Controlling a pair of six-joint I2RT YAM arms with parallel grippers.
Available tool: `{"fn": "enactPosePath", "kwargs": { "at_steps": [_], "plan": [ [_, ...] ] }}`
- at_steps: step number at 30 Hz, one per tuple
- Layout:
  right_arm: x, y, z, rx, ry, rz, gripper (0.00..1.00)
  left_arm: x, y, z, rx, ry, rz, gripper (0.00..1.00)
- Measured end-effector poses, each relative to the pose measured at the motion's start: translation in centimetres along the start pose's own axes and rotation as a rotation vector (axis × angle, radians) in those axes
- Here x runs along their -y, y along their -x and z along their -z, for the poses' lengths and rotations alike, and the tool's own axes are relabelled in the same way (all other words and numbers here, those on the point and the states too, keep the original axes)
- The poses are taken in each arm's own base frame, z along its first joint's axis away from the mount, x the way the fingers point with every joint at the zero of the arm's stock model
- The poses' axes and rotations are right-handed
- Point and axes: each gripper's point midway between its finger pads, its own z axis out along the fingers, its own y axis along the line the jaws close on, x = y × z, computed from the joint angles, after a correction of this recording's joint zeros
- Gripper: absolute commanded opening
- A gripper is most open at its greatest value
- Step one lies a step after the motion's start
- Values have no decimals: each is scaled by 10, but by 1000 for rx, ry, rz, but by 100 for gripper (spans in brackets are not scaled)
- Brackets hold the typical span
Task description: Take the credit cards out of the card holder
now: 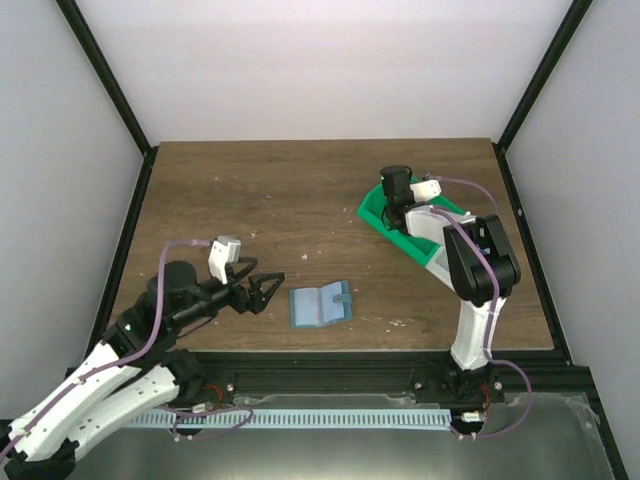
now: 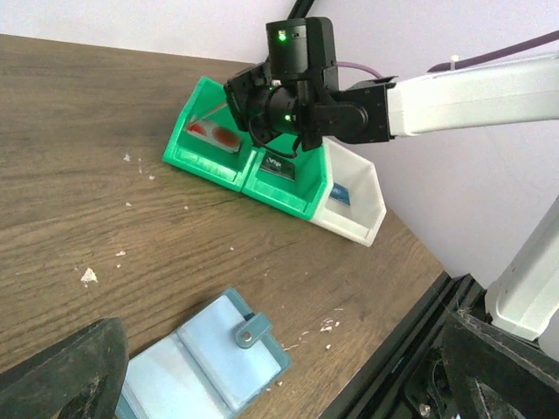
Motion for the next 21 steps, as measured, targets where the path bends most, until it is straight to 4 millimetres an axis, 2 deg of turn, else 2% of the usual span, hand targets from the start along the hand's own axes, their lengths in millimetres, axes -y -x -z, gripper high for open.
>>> {"fn": "enactPosePath", "kwargs": {
  "at_steps": [8,10,21],
  "plan": [
    [-3,-4,-9,-3,-19,30,10,0,0,0,1,-1,-1,100],
    [0,-5,-9,-5,-27,35,16,0,0,0,2,-1,-1,100],
    [9,-5,-7,-10,-68,55,39,0,1,1,5,-2,-1,100]
  ]
}}
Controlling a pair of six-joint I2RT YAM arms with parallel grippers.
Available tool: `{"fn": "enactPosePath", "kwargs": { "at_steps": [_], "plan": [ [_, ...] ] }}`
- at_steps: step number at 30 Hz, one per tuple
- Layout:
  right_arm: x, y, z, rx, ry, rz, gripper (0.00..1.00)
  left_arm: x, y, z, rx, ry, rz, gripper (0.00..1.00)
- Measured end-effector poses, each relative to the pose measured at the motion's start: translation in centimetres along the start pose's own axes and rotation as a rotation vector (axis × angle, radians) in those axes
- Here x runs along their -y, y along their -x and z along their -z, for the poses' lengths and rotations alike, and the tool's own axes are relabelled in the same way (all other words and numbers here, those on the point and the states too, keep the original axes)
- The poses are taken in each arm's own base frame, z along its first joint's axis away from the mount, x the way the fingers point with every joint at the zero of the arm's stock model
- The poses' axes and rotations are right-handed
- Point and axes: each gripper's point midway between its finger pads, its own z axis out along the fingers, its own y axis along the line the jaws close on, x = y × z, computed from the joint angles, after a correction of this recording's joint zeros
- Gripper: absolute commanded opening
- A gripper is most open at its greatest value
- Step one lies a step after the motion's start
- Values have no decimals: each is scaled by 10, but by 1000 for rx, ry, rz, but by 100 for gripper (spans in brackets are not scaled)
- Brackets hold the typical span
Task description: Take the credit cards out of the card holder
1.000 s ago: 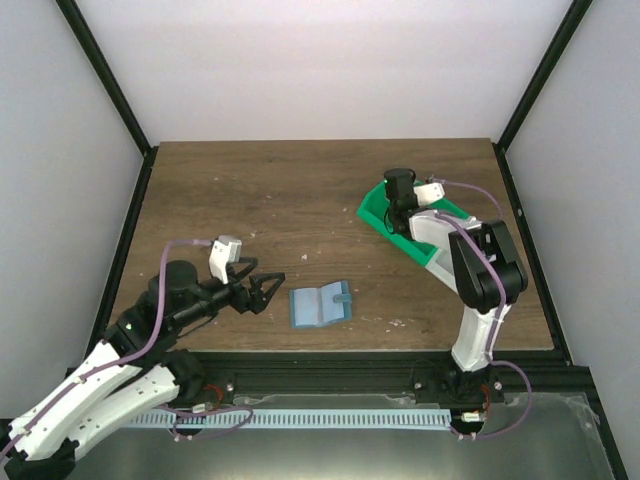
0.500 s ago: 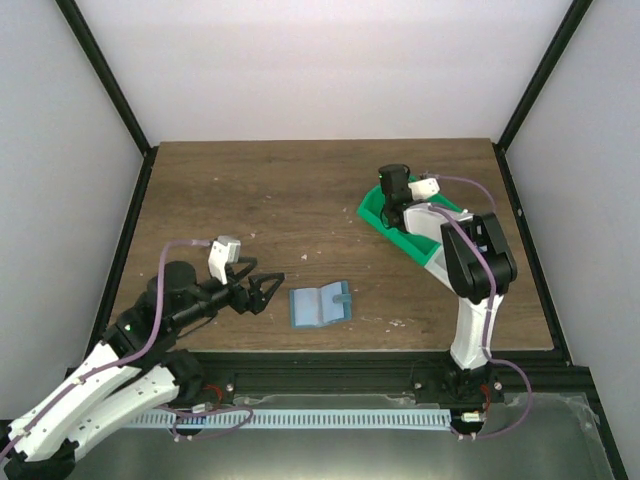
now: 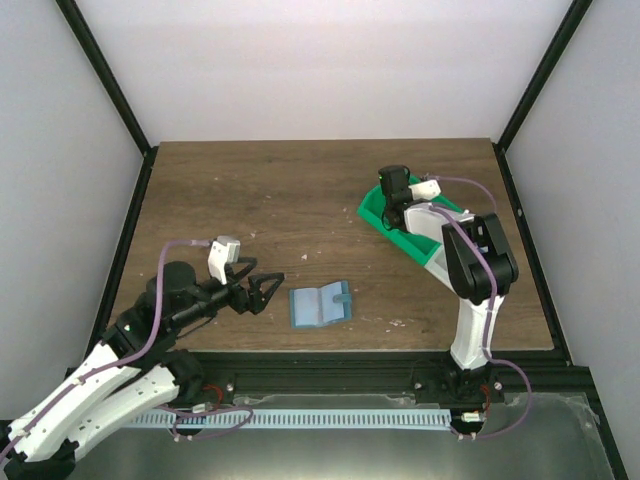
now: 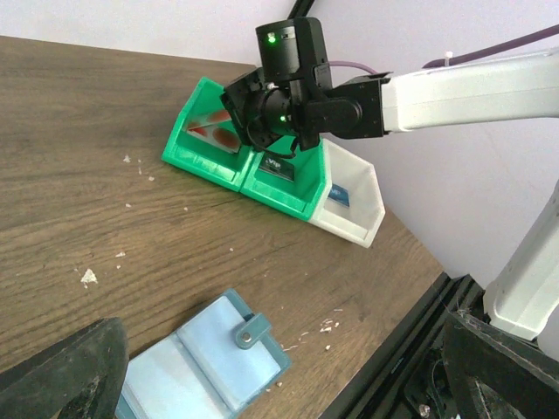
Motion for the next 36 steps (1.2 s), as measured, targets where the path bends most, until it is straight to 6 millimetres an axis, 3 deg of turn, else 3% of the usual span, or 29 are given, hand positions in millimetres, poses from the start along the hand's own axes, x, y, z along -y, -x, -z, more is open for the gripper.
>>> {"fn": "enactPosePath", "kwargs": {
  "at_steps": [7,17,21,25,30,33,36],
  "plan": [
    [-4,10,7,24,-10,8,56,0,0,0,-1,1,0,100],
    [-8,27,22,52,-56,4,60,-3,-3,-4,-13,11,0,100],
    [-24,41,40,54,0,19,64,-8,-9,-13,-46,35,4,100],
    [-55,53,66,22,116,108,67,-15,-15,-20,-74,65,8,100],
    [-79,46,99,-89,267,257,68,-24,-24,-31,-118,104,14,100],
    [-73,30,120,-193,345,336,69,-31,-32,-37,-156,137,19,100],
    [-53,10,145,-305,410,418,69,-38,-41,-44,-196,166,29,99]
  ]
}}
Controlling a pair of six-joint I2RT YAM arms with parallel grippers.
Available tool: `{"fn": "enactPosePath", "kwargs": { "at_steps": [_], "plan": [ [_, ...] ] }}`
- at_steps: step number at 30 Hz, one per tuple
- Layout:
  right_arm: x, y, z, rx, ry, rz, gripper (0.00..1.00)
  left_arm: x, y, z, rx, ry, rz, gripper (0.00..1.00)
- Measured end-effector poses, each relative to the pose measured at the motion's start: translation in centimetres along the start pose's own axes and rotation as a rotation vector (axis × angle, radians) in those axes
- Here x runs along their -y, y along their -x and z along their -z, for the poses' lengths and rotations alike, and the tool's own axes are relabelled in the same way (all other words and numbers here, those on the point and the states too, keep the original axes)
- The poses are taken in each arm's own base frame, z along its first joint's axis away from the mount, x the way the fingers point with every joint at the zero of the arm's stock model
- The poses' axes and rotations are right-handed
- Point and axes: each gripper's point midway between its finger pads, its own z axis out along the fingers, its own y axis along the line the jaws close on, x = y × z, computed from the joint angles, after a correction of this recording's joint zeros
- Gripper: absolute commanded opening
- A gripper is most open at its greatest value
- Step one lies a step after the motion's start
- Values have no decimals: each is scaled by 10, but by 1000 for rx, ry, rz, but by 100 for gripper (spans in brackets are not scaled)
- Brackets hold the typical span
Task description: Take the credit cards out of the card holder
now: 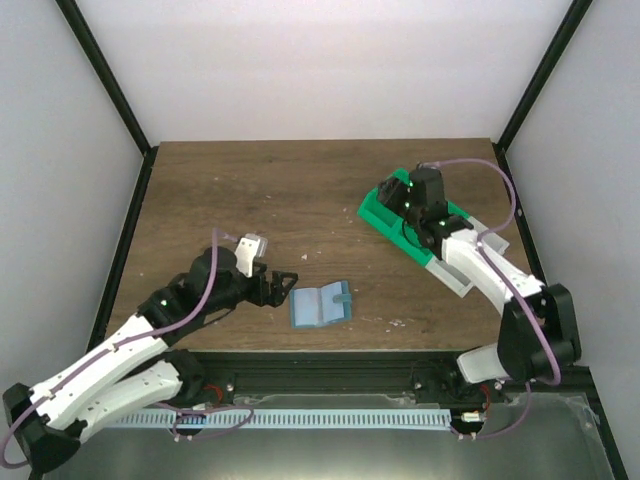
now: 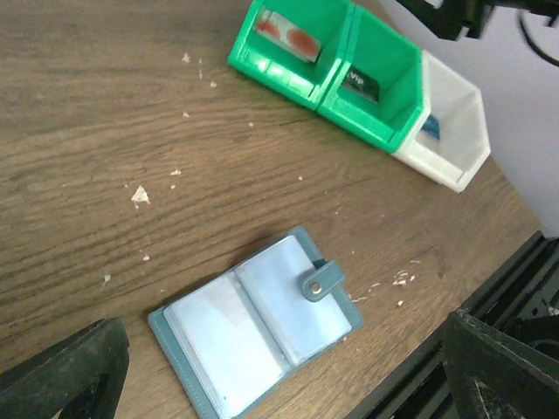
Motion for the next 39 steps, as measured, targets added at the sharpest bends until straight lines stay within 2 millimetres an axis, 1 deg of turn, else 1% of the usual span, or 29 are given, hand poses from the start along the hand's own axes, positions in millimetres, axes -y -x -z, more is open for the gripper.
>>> {"fn": "enactPosePath", "kwargs": {
  "at_steps": [1,4,7,9,11,13,15,17,19,20,23,25,26,28,33,35,39],
  "plan": [
    [0,-12,8,-38,24,29,69,-1,-2,-3,-12,6,4,98],
    [-1,-40,31,-121,89,97,66,-4,-8,-11,-46,18,23,95],
    [-5,-66,54,-187,159,145,63,-2,-11,-18,-66,-2,62,91],
    [-6,-87,69,-237,207,164,61,-3,-15,-25,-71,-34,105,86],
    [-8,-107,80,-287,248,183,58,-11,-26,-37,-98,-56,165,80],
    [-13,-133,90,-356,288,204,57,-25,-43,-50,-145,-54,235,79],
    [-20,-155,97,-417,325,228,55,-39,-62,-61,-198,-45,295,78],
    [-30,-177,105,-472,363,255,55,-45,-74,-67,-236,-46,335,78],
    [-39,-201,110,-530,395,286,55,-44,-76,-71,-243,-65,352,80],
    [-42,-213,111,-560,403,302,55,-42,-74,-73,-238,-82,359,81],
    [-39,-248,108,-646,387,340,54,-37,-67,-81,-223,-122,377,82],
    [-33,-267,104,-694,366,361,54,-37,-67,-86,-226,-136,396,82],
    [-30,-274,102,-713,353,369,53,-37,-69,-89,-234,-144,407,82],
    [-26,-283,100,-734,342,384,51,-38,-74,-94,-245,-152,427,82],
    [-30,-292,95,-746,360,406,42,-43,-88,-104,-284,-162,491,81],
    [-30,-295,93,-757,364,410,38,-41,-88,-107,-289,-179,510,81],
    [-32,-298,91,-763,380,413,35,-38,-85,-110,-275,-203,523,82]
  ]
}}
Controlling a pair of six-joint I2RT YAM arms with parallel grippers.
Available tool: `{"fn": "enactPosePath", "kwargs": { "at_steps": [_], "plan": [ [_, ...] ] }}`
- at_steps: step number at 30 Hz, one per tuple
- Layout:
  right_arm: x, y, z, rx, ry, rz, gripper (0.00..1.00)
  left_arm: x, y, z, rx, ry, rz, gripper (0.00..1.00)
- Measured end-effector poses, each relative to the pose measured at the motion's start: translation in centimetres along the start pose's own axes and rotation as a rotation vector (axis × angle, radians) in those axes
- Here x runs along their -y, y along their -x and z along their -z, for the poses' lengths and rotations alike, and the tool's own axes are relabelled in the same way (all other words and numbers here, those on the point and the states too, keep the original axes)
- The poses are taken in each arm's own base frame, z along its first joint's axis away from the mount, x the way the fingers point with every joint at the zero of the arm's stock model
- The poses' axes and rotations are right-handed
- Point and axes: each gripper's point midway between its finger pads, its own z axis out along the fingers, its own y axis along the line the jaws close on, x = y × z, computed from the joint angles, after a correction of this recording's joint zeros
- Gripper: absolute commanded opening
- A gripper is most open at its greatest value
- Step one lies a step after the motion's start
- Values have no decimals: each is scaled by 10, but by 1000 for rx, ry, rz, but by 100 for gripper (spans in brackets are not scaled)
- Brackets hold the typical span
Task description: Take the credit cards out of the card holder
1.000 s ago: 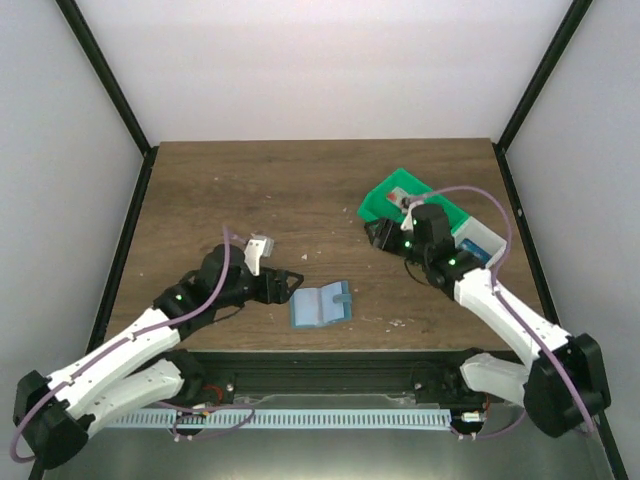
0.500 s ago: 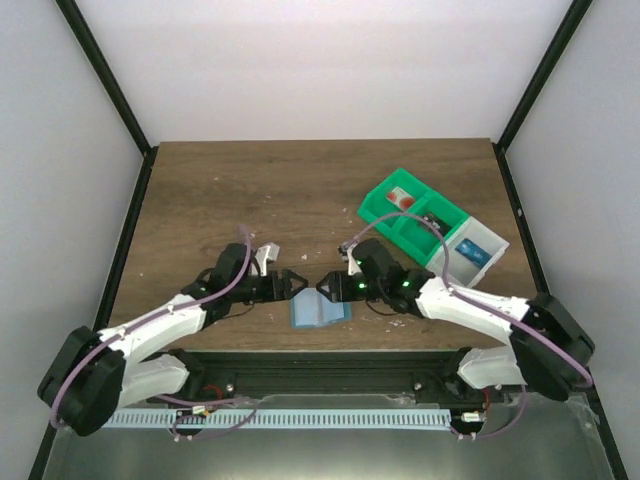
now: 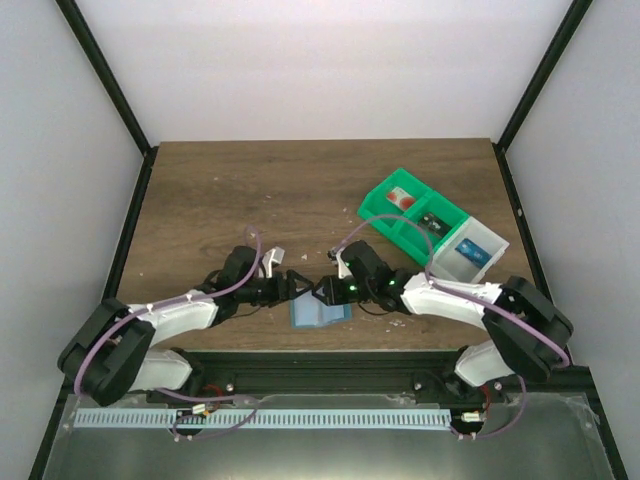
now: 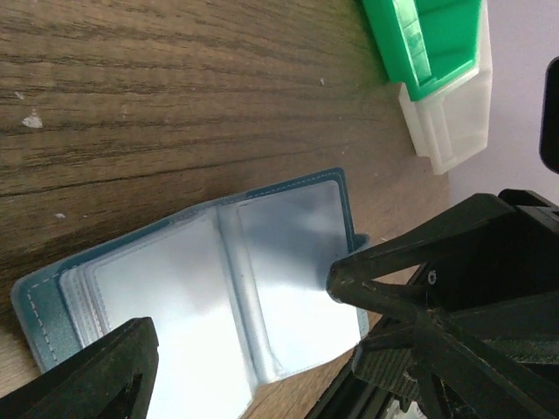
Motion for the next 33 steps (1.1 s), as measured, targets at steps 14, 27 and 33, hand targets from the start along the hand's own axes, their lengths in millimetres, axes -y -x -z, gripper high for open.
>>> {"fn": "enactPosePath", "kwargs": {
  "at_steps": [14,27,33],
  "plan": [
    [19,-17,-27,-61,-17,-32,29,-23,-14,1,-16,57,27,76],
    [35,-34,-43,-74,-7,-70,13,-14,-22,9,-13,-9,24,75],
    [35,-34,-43,-59,5,-77,11,-4,-21,9,-17,-53,27,60]
  ]
}}
